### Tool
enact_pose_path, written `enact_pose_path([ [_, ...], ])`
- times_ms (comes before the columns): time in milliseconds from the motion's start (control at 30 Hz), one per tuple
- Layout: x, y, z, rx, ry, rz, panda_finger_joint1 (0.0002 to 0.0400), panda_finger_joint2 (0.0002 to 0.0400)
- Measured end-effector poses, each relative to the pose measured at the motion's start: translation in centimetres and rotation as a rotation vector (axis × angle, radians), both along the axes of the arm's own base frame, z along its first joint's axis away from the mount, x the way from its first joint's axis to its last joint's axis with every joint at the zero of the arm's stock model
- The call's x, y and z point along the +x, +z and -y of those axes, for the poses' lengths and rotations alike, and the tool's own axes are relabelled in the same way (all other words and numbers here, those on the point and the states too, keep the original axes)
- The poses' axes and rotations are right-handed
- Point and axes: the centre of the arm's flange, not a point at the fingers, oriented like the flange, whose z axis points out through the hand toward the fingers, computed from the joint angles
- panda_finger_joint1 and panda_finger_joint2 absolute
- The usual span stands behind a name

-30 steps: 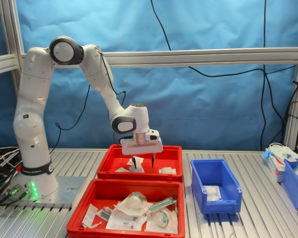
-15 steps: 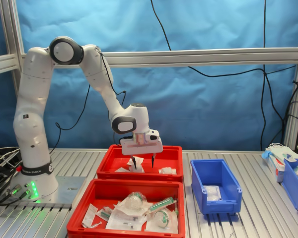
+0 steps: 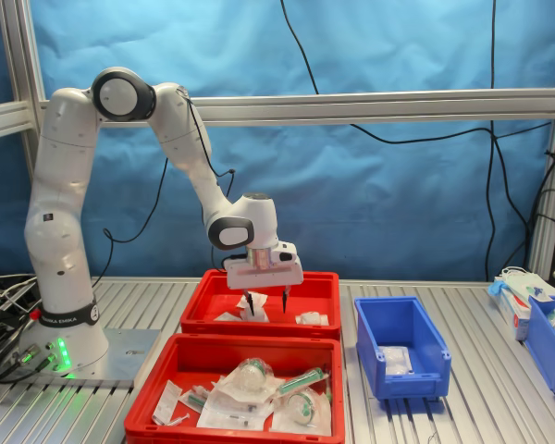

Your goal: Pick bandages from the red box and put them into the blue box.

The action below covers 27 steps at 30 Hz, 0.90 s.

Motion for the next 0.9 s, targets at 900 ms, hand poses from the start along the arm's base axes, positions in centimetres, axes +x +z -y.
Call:
enact_pose_path([
  [900, 0.15, 0.02, 0.42, -0.002, -0.008, 0.001, 0.04, 0.04],
])
